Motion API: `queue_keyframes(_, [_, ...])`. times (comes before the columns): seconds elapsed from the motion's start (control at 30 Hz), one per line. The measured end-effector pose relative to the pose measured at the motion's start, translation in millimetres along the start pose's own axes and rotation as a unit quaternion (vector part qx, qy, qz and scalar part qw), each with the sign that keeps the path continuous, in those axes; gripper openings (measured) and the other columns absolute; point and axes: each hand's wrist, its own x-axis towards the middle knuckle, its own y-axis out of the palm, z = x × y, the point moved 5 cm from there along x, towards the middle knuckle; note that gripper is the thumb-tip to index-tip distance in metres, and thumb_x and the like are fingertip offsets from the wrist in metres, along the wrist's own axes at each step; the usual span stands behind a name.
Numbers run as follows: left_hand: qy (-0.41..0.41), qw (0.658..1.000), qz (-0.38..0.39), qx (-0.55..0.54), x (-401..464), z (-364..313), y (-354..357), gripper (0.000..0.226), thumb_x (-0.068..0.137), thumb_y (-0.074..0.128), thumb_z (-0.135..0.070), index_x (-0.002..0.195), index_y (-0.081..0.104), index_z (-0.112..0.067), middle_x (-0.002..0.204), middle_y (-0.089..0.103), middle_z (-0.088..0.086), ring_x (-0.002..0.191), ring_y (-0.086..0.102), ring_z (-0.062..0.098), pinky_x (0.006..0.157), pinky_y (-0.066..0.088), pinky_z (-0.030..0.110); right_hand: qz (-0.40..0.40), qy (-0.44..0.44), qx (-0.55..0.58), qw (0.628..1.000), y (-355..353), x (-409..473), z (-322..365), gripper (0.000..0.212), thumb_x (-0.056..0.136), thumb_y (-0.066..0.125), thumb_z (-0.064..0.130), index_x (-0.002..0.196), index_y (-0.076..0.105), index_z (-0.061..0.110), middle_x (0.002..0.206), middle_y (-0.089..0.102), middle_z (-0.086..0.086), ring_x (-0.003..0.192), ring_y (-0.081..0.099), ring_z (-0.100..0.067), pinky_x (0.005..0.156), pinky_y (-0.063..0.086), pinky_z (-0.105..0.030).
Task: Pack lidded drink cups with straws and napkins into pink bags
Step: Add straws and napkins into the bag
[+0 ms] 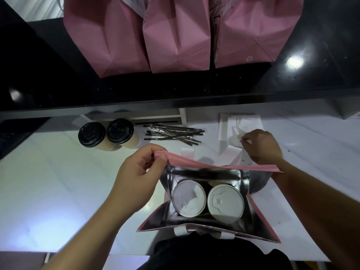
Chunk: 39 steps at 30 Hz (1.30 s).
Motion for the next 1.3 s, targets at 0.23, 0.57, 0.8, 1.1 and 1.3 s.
queue_keyframes(0.23, [0.002,1.0,0.003,0.001,0,-2,1,0.017,0.094,0.055,-0.04,0.096,0.072,-0.034,0.085,0.073,-0.007,0.077,0.066,0.008,0.067,0.046,0.009,0.023,0.038,0.037,0.998,-4,-1,-6,0.023,0.097,0.06,0.018,0.089,0.08,0.011,0.087,0.077,-0.01,0.073,0.066,-0.028,0.07,0.054,-0.032])
queue_keyframes(0.57, [0.001,1.0,-0.001,0.002,0,-3,0,0.015,0.097,0.057,-0.032,0.094,0.072,-0.034,0.083,0.072,-0.007,0.075,0.064,0.011,0.065,0.045,0.008,0.034,0.109,0.097,0.989,-3,0,-16,0.012,0.093,0.067,0.029,0.096,0.077,0.023,0.097,0.076,-0.001,0.082,0.064,-0.02,0.077,0.05,-0.03])
queue_keyframes(0.8, [0.002,1.0,-0.001,-0.001,2,-3,1,0.016,0.097,0.057,-0.032,0.093,0.071,-0.036,0.084,0.073,-0.009,0.075,0.064,0.005,0.066,0.045,0.008,0.037,0.104,0.111,0.988,-6,0,-15,0.019,0.097,0.061,0.022,0.097,0.079,0.017,0.1,0.076,-0.003,0.088,0.065,-0.023,0.079,0.049,-0.03])
queue_keyframes(1.1, [-0.003,1.0,-0.001,-0.012,-1,-2,0,0.015,0.097,0.057,-0.032,0.098,0.072,-0.033,0.083,0.074,-0.007,0.073,0.065,0.004,0.065,0.046,0.009,-0.008,0.218,0.304,0.927,-10,-6,-35,0.013,0.088,0.071,0.029,0.077,0.079,0.028,0.076,0.075,0.004,0.072,0.069,-0.019,0.065,0.05,-0.027])
queue_keyframes(1.3, [0.014,1.0,-0.001,-0.002,0,-4,-1,0.02,0.104,0.06,-0.018,0.094,0.073,-0.031,0.086,0.075,-0.007,0.077,0.067,0.004,0.068,0.045,0.007,-0.122,0.256,0.391,0.876,-45,-22,-41,0.014,0.088,0.068,0.034,0.087,0.073,0.021,0.079,0.071,-0.001,0.061,0.059,-0.015,0.055,0.048,-0.03])
